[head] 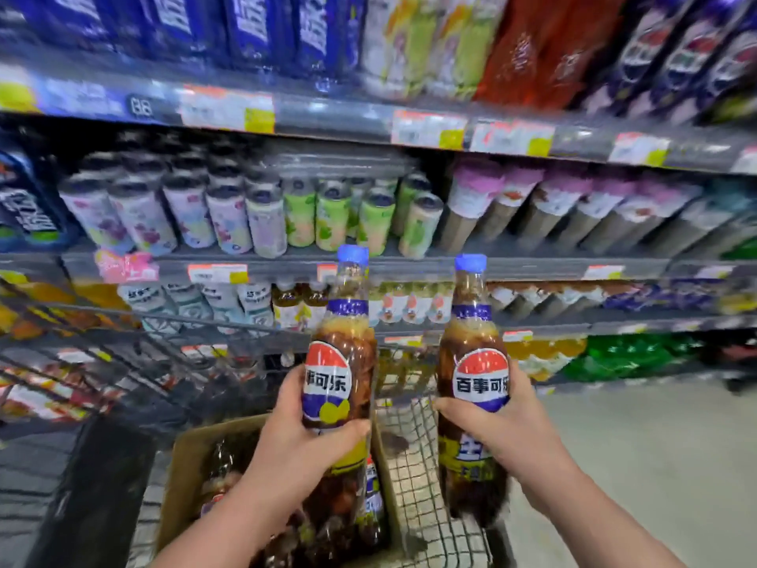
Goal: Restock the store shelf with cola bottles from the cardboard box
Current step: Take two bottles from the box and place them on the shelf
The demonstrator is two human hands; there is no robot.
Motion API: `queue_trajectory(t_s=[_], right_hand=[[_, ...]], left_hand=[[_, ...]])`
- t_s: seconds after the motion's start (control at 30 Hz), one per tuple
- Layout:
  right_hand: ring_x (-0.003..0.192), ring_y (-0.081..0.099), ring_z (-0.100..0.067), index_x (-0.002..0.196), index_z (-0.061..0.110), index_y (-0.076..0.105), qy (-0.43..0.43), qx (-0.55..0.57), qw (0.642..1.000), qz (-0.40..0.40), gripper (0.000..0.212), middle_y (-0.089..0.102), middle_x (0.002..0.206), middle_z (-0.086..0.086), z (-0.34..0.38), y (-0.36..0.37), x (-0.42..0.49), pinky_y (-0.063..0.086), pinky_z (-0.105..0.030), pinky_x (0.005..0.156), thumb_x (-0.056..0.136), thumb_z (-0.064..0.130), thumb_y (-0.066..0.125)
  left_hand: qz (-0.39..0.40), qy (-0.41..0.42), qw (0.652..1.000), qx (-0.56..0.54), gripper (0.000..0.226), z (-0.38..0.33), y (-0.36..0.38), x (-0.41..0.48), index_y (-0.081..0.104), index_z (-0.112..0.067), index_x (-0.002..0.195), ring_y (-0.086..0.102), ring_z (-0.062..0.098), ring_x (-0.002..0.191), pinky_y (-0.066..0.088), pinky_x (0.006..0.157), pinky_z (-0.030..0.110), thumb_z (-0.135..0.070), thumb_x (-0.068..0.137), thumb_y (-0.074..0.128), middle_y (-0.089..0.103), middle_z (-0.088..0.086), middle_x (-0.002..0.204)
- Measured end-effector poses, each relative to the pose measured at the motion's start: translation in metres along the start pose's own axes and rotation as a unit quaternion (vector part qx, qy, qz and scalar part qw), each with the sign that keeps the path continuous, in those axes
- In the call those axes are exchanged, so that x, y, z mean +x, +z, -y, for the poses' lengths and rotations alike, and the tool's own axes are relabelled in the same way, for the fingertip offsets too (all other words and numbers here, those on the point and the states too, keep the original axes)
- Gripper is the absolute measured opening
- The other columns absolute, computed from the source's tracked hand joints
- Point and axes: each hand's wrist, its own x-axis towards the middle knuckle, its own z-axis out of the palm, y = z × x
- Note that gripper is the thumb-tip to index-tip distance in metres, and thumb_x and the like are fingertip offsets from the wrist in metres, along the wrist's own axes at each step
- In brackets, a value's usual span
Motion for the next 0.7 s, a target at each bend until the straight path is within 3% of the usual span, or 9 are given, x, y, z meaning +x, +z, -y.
queue_trajectory(t_s=[0.07,0.13,0.2,0.27,0.37,0.43,0.53,0.6,0.7], right_hand=[[0.079,0.067,-0.017,0.097,0.024,0.052,0.003,0.024,0.999,-0.036,0.046,0.068,0.091,-0.006,0.003,-0.033,-0.011,0.052,-0.024,0.063,0.064,0.01,0.081],[0.065,0.065,-0.002,0.095,0.021,0.052,0.005,0.038,0.997,-0.074,0.042,0.067,0.086,-0.004,0.002,-0.07,-0.024,0.047,-0.011,0.05,0.067,0.008,0.08],[0.048,0.058,0.01,0.099,0.016,0.051,0.005,0.037,0.993,-0.11,0.042,0.063,0.081,0.001,-0.003,-0.111,-0.037,0.039,-0.003,0.04,0.069,0.006,0.078],[0.053,0.06,0.006,0.101,0.015,0.051,-0.001,0.036,0.989,-0.143,0.043,0.063,0.082,0.002,-0.012,-0.156,-0.049,0.04,-0.003,0.04,0.069,0.006,0.078],[0.072,0.064,-0.012,0.097,0.02,0.05,-0.004,0.053,0.98,-0.19,0.044,0.066,0.088,-0.002,-0.034,-0.227,-0.063,0.049,-0.018,0.053,0.067,0.011,0.08],[0.074,0.064,-0.014,0.101,0.018,0.05,-0.004,0.06,0.975,-0.213,0.047,0.067,0.089,-0.003,-0.051,-0.277,-0.07,0.047,-0.023,0.057,0.066,0.012,0.081],[0.072,0.063,-0.012,0.102,0.018,0.05,-0.016,0.071,0.967,-0.243,0.049,0.065,0.086,-0.001,-0.071,-0.35,-0.082,0.047,-0.021,0.057,0.065,0.011,0.081],[0.07,0.061,-0.006,0.102,0.019,0.049,-0.022,0.073,0.963,-0.258,0.048,0.064,0.084,0.003,-0.079,-0.395,-0.09,0.046,-0.013,0.052,0.066,0.012,0.08],[0.057,0.059,0.004,0.102,0.019,0.048,-0.035,0.079,0.956,-0.28,0.049,0.063,0.082,0.005,-0.088,-0.456,-0.097,0.042,-0.005,0.045,0.066,0.011,0.08]], left_hand=[[0.027,0.021,0.999,0.004,0.056,-0.014,0.03,-0.002,0.049,-0.04,0.093,0.065,-0.002,0.07,0.048,0.064,0.014,-0.018,0.053,0.081,0.07,-0.025,0.075],[0.044,0.036,0.998,0.02,0.06,-0.026,0.065,-0.005,0.049,-0.042,0.092,0.065,0.008,0.08,0.051,0.075,0.025,-0.033,0.04,0.079,0.071,-0.023,0.079],[0.06,0.056,0.996,0.038,0.069,-0.033,0.104,-0.01,0.049,-0.039,0.097,0.065,0.014,0.085,0.052,0.086,0.037,-0.042,0.033,0.074,0.072,-0.011,0.086],[0.076,0.078,0.993,0.051,0.075,-0.038,0.15,-0.017,0.05,-0.034,0.103,0.066,0.017,0.086,0.052,0.089,0.041,-0.042,0.033,0.075,0.07,-0.006,0.094],[0.099,0.094,0.989,0.063,0.088,-0.039,0.226,-0.03,0.048,-0.03,0.115,0.065,0.014,0.089,0.052,0.088,0.035,-0.043,0.033,0.075,0.068,-0.008,0.099],[0.108,0.096,0.987,0.067,0.082,-0.036,0.279,-0.041,0.049,-0.033,0.109,0.066,0.015,0.09,0.052,0.089,0.037,-0.046,0.031,0.073,0.068,-0.008,0.099],[0.117,0.106,0.985,0.069,0.061,-0.032,0.358,-0.061,0.047,-0.038,0.093,0.064,0.009,0.084,0.049,0.075,0.026,-0.033,0.042,0.081,0.065,-0.014,0.091],[0.123,0.118,0.983,0.066,0.062,-0.031,0.408,-0.071,0.047,-0.031,0.103,0.06,0.004,0.078,0.044,0.066,0.019,-0.018,0.056,0.084,0.062,-0.014,0.089],[0.148,0.131,0.977,0.074,0.072,-0.035,0.472,-0.083,0.041,-0.024,0.113,0.058,0.002,0.077,0.042,0.065,0.016,-0.019,0.056,0.084,0.062,-0.012,0.092]])
